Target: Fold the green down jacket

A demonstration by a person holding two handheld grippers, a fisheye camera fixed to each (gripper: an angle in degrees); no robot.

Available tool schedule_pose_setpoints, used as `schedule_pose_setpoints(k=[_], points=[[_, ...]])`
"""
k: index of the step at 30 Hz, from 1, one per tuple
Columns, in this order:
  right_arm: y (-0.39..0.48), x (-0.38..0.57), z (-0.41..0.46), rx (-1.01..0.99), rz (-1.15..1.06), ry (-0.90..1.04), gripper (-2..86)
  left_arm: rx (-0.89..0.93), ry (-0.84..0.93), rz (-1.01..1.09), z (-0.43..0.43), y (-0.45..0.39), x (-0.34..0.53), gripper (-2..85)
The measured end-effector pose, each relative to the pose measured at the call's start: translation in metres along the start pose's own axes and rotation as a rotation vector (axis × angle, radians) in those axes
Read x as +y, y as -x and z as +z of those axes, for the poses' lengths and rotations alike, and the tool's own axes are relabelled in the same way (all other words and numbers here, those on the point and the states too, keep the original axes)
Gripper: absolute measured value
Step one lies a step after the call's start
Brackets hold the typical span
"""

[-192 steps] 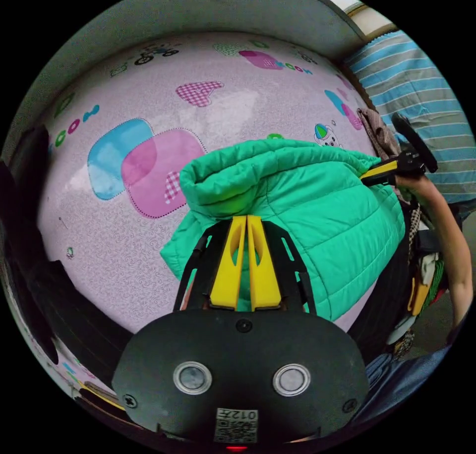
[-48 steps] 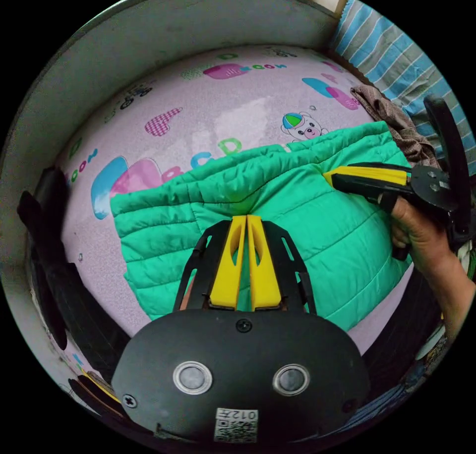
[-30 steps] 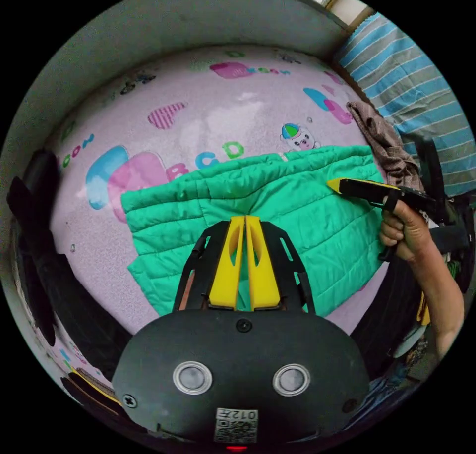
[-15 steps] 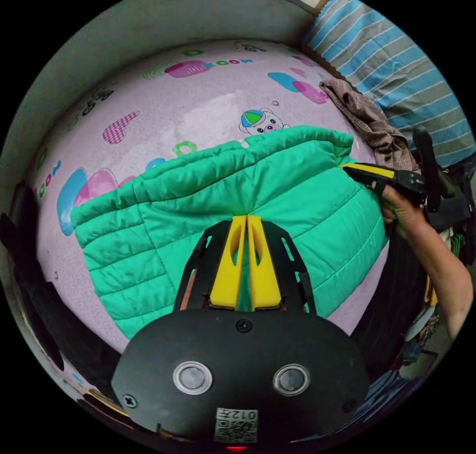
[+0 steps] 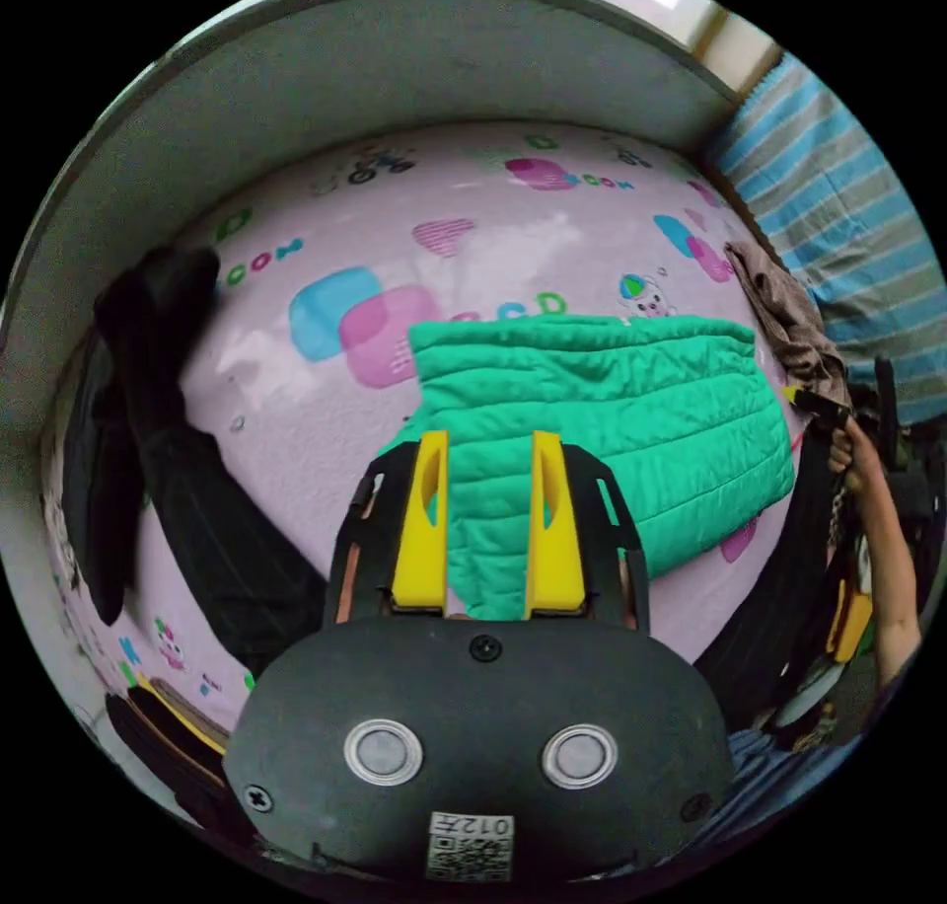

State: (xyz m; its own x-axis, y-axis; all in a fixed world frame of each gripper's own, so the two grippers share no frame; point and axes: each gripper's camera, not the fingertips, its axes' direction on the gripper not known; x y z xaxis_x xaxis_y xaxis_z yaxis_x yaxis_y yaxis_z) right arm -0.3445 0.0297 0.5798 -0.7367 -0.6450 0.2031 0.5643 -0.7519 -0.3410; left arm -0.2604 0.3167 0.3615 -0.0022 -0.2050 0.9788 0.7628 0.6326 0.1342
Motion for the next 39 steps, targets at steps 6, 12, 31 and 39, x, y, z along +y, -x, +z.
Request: schedule_pose_setpoints(k=[6, 12, 31, 39], points=[[-0.049, 0.005, 0.012, -0.207, 0.13, 0.056, 15.5, 0.206, 0.12, -0.183, 0.01, 0.073, 0.015, 19.9], [-0.069, 0.003, 0.028, -0.323, 0.201, 0.11, 16.9, 0.339, 0.166, -0.265, 0.012, 0.109, 0.022, 22.5], [-0.053, -0.007, 0.008, -0.459, 0.159, 0.173, 13.6, 0.482, 0.179, -0.226, -0.036, 0.138, 0.066, 18.0], [0.006, -0.009, -0.029, -0.346, 0.074, 0.12, 4.9, 0.436, 0.133, -0.17, -0.087, 0.133, 0.105, 9.9]])
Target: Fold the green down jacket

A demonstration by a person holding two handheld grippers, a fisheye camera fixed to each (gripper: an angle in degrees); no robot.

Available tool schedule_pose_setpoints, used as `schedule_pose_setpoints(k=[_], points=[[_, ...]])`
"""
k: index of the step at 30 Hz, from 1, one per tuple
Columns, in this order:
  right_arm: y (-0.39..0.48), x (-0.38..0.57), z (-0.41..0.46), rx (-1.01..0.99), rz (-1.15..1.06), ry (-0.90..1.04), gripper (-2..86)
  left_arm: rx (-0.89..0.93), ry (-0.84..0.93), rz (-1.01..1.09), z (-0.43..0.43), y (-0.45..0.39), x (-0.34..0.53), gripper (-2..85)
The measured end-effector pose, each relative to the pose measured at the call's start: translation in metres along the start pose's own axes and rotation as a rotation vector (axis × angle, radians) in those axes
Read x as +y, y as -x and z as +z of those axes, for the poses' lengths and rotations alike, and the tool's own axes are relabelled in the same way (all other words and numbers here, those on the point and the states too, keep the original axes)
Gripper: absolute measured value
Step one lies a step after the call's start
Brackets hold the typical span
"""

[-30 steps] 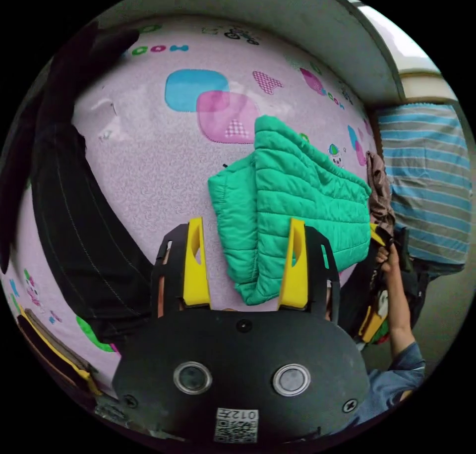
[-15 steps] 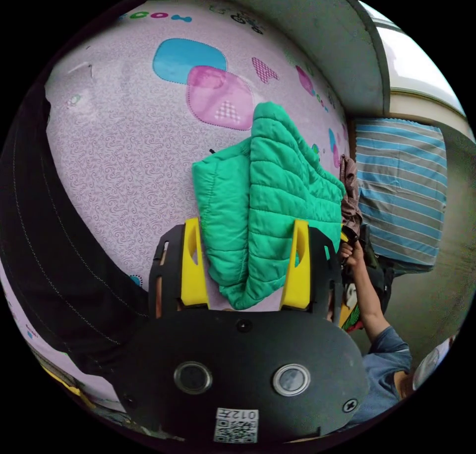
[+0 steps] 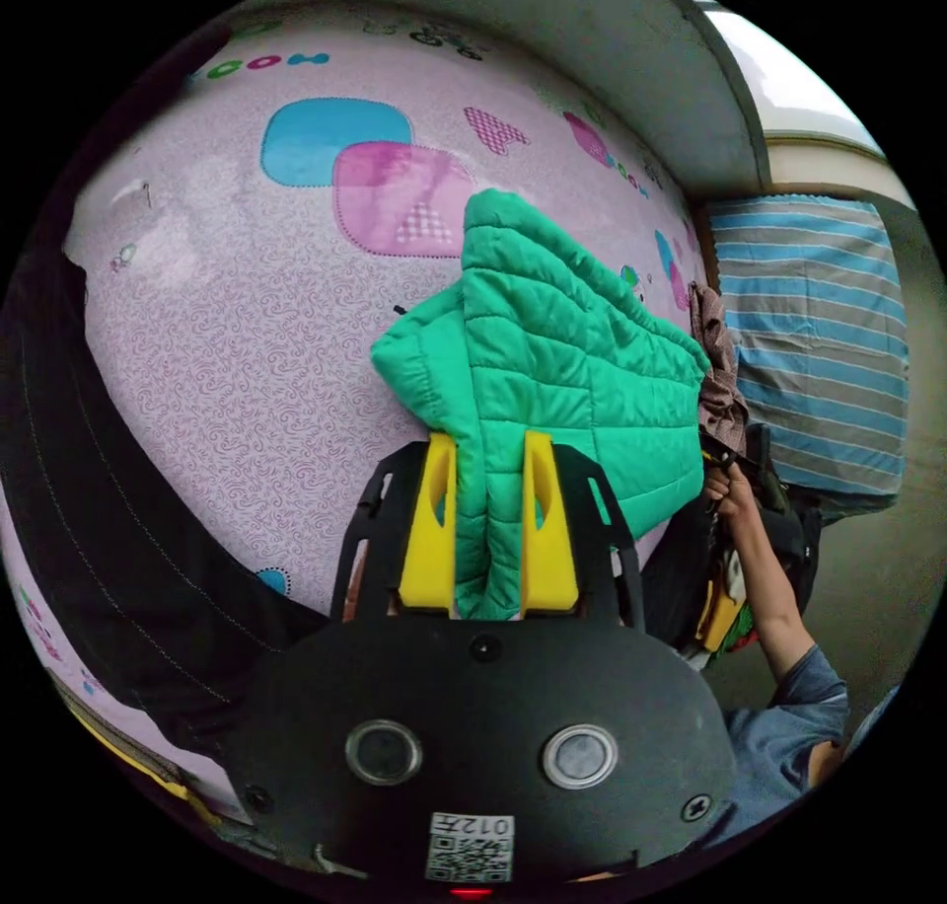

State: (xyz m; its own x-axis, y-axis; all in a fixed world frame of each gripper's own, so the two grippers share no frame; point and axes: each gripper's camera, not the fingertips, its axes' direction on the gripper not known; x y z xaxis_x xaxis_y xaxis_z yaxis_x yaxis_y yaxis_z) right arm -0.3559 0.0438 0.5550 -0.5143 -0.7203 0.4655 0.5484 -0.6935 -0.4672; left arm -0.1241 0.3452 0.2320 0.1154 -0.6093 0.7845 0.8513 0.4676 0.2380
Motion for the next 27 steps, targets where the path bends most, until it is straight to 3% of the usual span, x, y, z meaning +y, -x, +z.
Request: schedule_pose_setpoints(k=[12, 17, 27], points=[[0.174, 0.009, -0.078, 0.1, -0.199, -0.121, 3.5, -0.067, -0.166, 0.185, -0.112, -0.06, 0.084, 6.4], [0.293, -0.022, -0.108, 0.101, -0.308, -0.184, 3.5, -0.064, -0.29, 0.232, -0.193, -0.066, 0.108, 6.4], [0.584, -0.113, -0.04, 0.129, -0.614, -0.136, 3.8, -0.16, -0.549, 0.029, -0.359, 0.045, 0.186, 6.8]])
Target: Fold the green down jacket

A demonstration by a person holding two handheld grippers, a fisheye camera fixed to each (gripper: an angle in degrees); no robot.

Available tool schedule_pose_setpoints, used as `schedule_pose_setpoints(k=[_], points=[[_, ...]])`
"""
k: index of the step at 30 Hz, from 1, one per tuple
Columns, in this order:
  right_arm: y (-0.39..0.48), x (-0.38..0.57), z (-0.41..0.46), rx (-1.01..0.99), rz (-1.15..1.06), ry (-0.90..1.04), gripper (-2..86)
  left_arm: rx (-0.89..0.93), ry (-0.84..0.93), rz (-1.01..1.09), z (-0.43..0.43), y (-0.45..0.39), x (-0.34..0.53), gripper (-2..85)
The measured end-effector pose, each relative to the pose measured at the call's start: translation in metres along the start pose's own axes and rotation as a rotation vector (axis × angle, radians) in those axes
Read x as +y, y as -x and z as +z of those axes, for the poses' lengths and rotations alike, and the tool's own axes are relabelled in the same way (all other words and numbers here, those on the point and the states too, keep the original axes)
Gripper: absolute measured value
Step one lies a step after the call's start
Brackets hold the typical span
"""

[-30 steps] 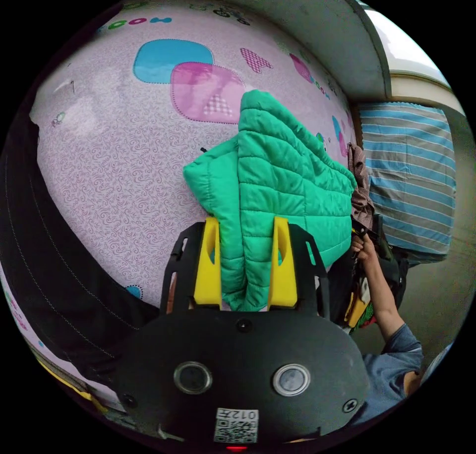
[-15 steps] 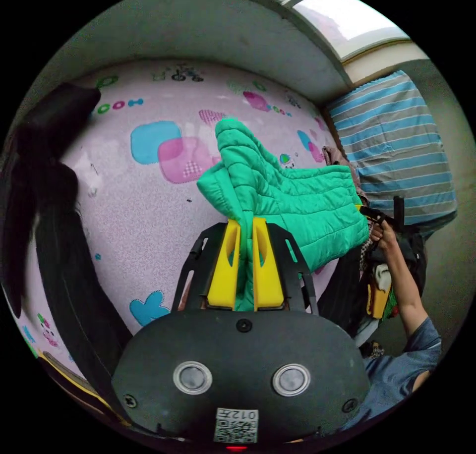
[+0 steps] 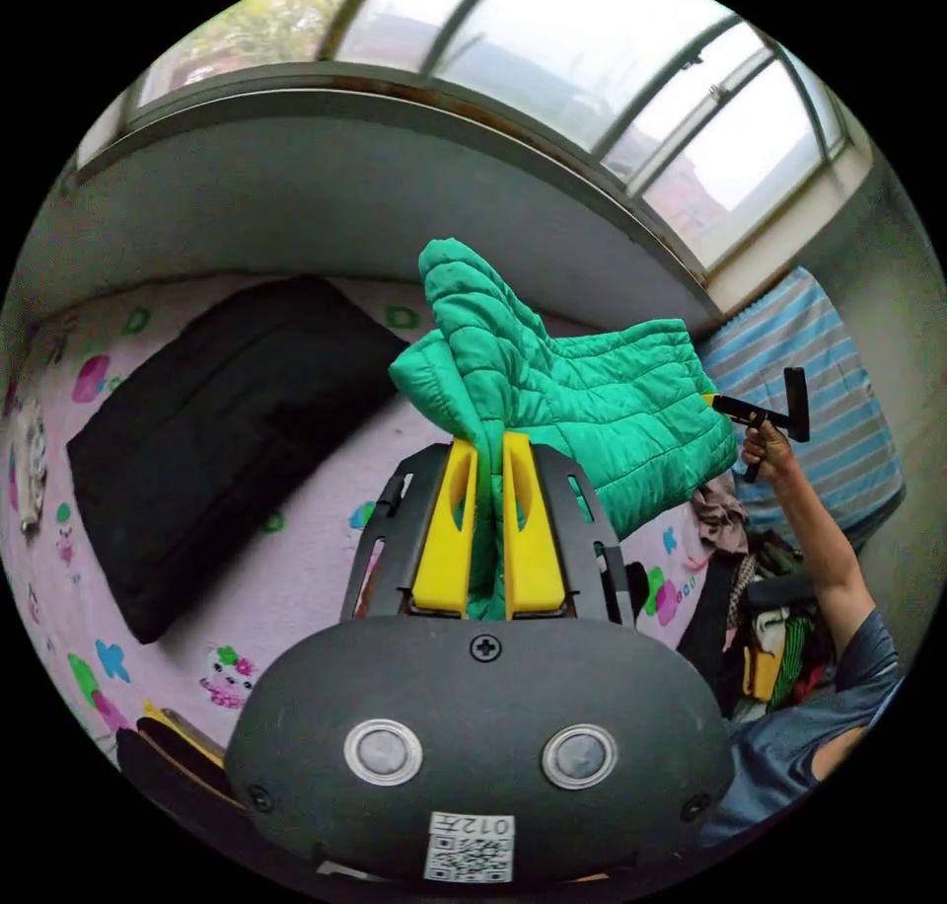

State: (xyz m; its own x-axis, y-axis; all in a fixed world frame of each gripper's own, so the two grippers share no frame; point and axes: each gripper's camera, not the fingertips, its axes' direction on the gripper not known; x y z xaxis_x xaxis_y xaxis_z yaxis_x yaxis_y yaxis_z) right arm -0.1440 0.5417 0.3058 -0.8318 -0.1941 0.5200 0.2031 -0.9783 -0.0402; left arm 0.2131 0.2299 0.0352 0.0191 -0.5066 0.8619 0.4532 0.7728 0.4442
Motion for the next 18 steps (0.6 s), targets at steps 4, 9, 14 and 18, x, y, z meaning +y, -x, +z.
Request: schedule_pose_setpoints(k=[4, 9, 14, 18], points=[[0.107, -0.102, 0.057, -0.062, -0.165, 0.03, 3.9, -0.074, -0.082, -0.116, -0.061, 0.064, 0.01, 6.8], [0.213, -0.199, 0.117, -0.186, -0.308, 0.012, 3.9, -0.179, -0.23, -0.251, -0.143, 0.135, 0.033, 6.9], [0.294, -0.268, 0.191, -0.25, -0.429, 0.053, 4.1, -0.324, -0.221, -0.32, -0.165, 0.169, 0.054, 7.2], [0.33, -0.281, 0.268, -0.157, -0.464, 0.158, 4.6, -0.459, 0.018, -0.412, -0.106, 0.206, 0.072, 7.6]])
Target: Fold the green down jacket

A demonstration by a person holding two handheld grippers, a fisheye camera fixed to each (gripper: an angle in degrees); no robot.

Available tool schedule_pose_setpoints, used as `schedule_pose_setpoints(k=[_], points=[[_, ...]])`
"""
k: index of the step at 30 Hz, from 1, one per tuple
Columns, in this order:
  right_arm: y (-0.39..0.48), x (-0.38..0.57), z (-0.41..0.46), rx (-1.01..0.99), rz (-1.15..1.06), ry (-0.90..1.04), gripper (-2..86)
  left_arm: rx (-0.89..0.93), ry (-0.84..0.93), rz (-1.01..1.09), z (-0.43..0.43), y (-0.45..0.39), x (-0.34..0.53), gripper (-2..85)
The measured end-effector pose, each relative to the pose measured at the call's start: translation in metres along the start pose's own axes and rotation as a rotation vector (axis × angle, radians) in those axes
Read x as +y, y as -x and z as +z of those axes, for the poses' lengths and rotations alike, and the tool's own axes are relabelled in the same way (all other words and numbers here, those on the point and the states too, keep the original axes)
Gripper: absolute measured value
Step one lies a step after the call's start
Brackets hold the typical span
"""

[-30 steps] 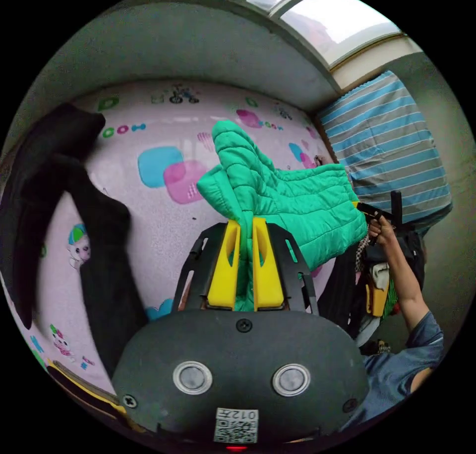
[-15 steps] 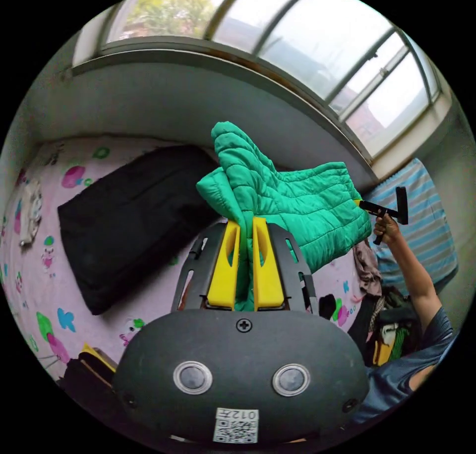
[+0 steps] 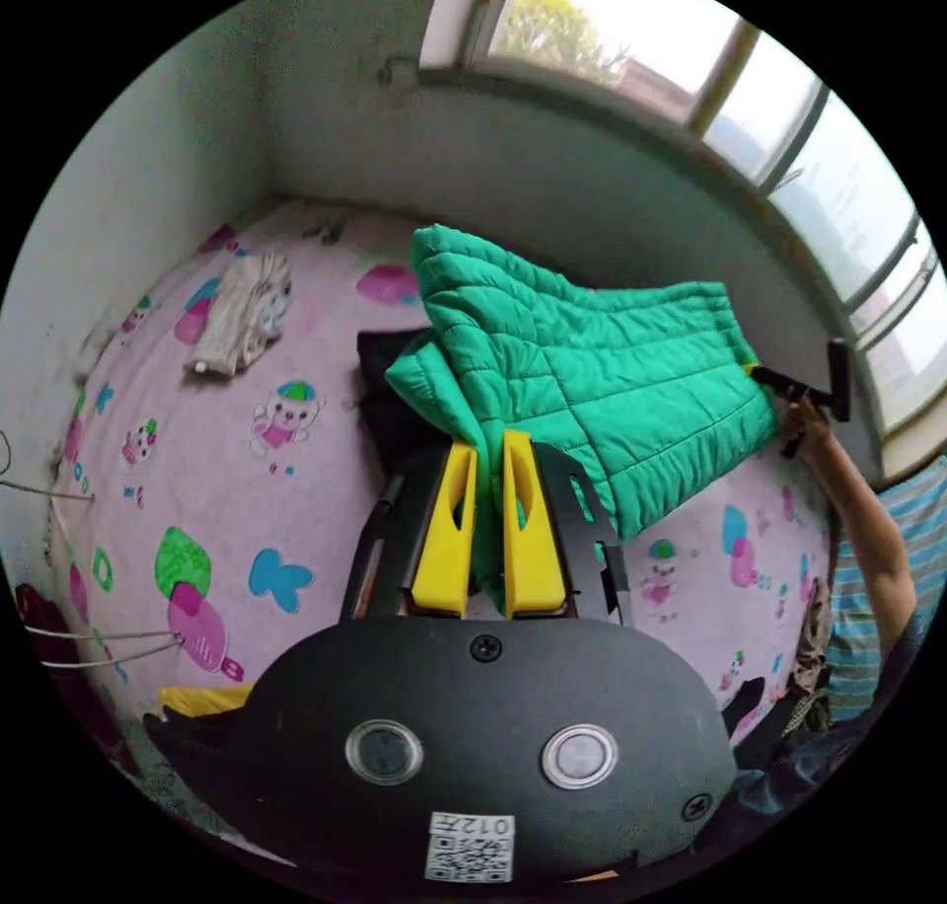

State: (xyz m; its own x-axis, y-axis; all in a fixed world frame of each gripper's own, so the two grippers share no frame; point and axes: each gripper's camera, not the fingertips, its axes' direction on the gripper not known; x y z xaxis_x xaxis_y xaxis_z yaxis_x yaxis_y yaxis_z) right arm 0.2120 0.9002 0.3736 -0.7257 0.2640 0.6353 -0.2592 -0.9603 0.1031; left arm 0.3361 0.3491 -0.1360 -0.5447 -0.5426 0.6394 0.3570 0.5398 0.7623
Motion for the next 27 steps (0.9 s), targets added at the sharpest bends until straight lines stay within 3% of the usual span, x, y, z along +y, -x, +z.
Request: schedule_pose_setpoints(k=[4, 10, 21, 24, 27], points=[[0.022, -0.026, 0.053, 0.134, -0.037, 0.077, 4.7, -0.075, 0.041, -0.038, 0.037, -0.006, 0.008, 7.8], [0.036, -0.068, 0.041, 0.133, -0.066, 0.154, 4.6, -0.097, 0.06, -0.007, 0.02, -0.021, 0.003, 7.8], [0.04, -0.08, 0.038, 0.124, 0.093, 0.149, 8.0, -0.116, 0.089, 0.014, 0.028, -0.056, 0.011, 7.8], [0.039, -0.08, 0.015, 0.095, 0.13, 0.134, 9.1, -0.088, 0.028, -0.04, 0.005, -0.055, 0.025, 6.8], [0.047, -0.076, -0.016, 0.108, 0.097, 0.091, 8.1, -0.187, -0.076, -0.059, -0.033, -0.07, 0.04, 4.8]])
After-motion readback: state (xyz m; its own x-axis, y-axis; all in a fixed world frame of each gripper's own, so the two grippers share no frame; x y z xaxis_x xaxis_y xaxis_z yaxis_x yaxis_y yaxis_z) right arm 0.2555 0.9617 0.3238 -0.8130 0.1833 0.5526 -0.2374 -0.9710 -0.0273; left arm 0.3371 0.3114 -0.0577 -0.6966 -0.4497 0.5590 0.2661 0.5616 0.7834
